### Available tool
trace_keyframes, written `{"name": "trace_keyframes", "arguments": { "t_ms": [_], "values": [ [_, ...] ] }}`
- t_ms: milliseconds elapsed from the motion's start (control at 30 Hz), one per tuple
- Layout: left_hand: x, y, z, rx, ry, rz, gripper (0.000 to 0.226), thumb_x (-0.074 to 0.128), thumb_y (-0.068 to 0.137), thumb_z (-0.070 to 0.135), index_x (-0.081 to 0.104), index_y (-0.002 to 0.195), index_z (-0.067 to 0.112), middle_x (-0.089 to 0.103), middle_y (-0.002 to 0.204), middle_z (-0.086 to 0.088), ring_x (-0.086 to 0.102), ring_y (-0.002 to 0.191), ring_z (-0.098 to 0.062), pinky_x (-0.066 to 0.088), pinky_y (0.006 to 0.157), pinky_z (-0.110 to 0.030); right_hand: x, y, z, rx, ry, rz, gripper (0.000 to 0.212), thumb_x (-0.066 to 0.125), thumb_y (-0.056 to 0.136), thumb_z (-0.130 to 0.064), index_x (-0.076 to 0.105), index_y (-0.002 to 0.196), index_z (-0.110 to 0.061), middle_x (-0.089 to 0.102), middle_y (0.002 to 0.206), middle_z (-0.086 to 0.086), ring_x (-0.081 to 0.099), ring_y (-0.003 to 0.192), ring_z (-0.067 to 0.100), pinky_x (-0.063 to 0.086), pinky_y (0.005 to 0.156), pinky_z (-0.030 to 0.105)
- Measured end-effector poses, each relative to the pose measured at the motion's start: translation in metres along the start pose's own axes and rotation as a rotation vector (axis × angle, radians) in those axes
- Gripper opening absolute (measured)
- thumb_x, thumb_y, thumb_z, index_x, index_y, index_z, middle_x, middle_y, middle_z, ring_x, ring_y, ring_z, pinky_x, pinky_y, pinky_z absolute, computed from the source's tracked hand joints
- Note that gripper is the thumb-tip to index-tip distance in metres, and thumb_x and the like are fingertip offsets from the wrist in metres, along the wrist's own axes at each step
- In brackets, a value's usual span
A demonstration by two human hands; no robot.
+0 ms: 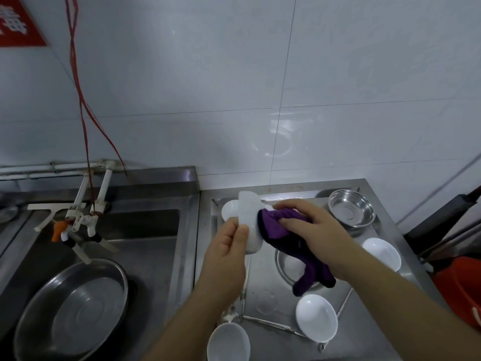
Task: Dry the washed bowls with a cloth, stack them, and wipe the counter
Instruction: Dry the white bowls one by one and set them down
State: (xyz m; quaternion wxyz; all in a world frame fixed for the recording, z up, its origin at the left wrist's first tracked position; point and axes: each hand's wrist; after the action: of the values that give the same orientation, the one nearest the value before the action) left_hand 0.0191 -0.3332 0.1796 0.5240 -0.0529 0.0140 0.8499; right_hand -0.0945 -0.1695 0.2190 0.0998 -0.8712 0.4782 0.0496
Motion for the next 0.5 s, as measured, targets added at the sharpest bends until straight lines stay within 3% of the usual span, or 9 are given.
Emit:
{"name": "trace_keyframes", "arguments": {
  "t_ms": [67, 133, 200, 233, 300, 367, 433, 500],
  "values": [
    [-0.004, -0.002, 0.0, 0.122, 0.299, -0.113, 0.016, 0.042, 0.107, 0.049, 0.057, 0.101, 0.051, 0.065, 0.096, 0.024, 0.065, 0.082, 0.0, 0.052, 0.066, -0.009, 0.0, 0.0, 0.001, 0.07, 0.023, -0.029, 0.042, 0.06, 0.1, -0.007, 0.077, 0.114, -0.043, 0.081, 0.104, -0.006, 0.076, 0.099, 0.017, 0.059, 0.086, 0.028],
    [-0.006, -0.002, 0.002, 0.266, 0.554, -0.206, 0.016, 0.032, 0.104, 0.057, 0.046, 0.097, 0.06, 0.059, 0.099, 0.036, 0.061, 0.086, 0.008, 0.047, 0.064, -0.005, 0.002, 0.001, 0.001, 0.182, 0.1, -0.018, 0.038, 0.056, 0.1, -0.009, 0.081, 0.109, -0.036, 0.081, 0.106, 0.003, 0.078, 0.1, 0.023, 0.062, 0.093, 0.04],
    [-0.007, 0.0, 0.001, 0.409, 0.714, -0.245, 0.014, 0.032, 0.105, 0.053, 0.044, 0.105, 0.06, 0.062, 0.102, 0.035, 0.058, 0.097, 0.007, 0.043, 0.064, -0.002, 0.003, 0.002, 0.001, 0.345, 0.258, 0.034, 0.024, 0.066, 0.094, -0.03, 0.082, 0.105, -0.016, 0.079, 0.106, 0.019, 0.077, 0.094, 0.033, 0.062, 0.095, 0.047],
    [-0.007, 0.001, 0.0, 0.469, 0.779, -0.244, 0.016, 0.034, 0.107, 0.049, 0.047, 0.115, 0.054, 0.066, 0.107, 0.03, 0.057, 0.103, 0.004, 0.037, 0.075, 0.001, 0.001, 0.002, 0.003, 0.397, 0.302, 0.041, 0.04, 0.073, 0.09, -0.045, 0.081, 0.105, -0.009, 0.078, 0.103, 0.023, 0.078, 0.092, 0.037, 0.063, 0.093, 0.047],
    [-0.007, 0.003, -0.005, 0.583, 0.899, -0.251, 0.024, 0.037, 0.108, 0.043, 0.048, 0.13, 0.044, 0.073, 0.117, 0.017, 0.061, 0.11, -0.001, 0.029, 0.104, -0.011, -0.001, 0.003, 0.006, 0.473, 0.303, -0.037, 0.065, 0.08, 0.08, -0.066, 0.082, 0.103, -0.005, 0.08, 0.103, 0.021, 0.079, 0.094, 0.037, 0.065, 0.09, 0.043],
    [-0.008, 0.005, -0.009, 0.62, 0.98, -0.306, 0.029, 0.035, 0.109, 0.042, 0.05, 0.134, 0.04, 0.074, 0.125, 0.014, 0.063, 0.122, -0.004, 0.033, 0.119, -0.033, -0.001, 0.002, 0.009, 0.509, 0.294, -0.116, 0.065, 0.082, 0.077, -0.065, 0.083, 0.104, -0.006, 0.081, 0.104, 0.018, 0.08, 0.091, 0.032, 0.066, 0.078, 0.036],
    [-0.008, 0.004, -0.013, 0.594, 1.051, -0.346, 0.035, 0.031, 0.109, 0.043, 0.052, 0.136, 0.04, 0.072, 0.131, 0.015, 0.057, 0.136, -0.008, 0.025, 0.126, -0.06, -0.002, 0.0, 0.014, 0.527, 0.286, -0.153, 0.06, 0.086, 0.078, -0.056, 0.079, 0.112, -0.007, 0.08, 0.104, 0.019, 0.079, 0.085, 0.03, 0.062, 0.073, 0.033],
    [-0.006, 0.004, -0.014, 0.558, 1.081, -0.361, 0.039, 0.027, 0.109, 0.044, 0.054, 0.137, 0.041, 0.069, 0.135, 0.017, 0.047, 0.146, -0.011, 0.017, 0.125, -0.071, 0.0, -0.003, 0.023, 0.554, 0.303, -0.15, 0.065, 0.091, 0.072, -0.054, 0.077, 0.116, -0.008, 0.079, 0.109, 0.022, 0.076, 0.091, 0.034, 0.057, 0.086, 0.042]
  ]
}}
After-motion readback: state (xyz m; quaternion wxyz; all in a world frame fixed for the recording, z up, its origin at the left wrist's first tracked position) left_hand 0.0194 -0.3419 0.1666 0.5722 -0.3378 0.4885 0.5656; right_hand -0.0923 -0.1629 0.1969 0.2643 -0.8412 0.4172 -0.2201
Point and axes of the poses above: each hand's wrist, its own y-axis towards the middle knuckle, its own x-axis out of the palm, z = x × y
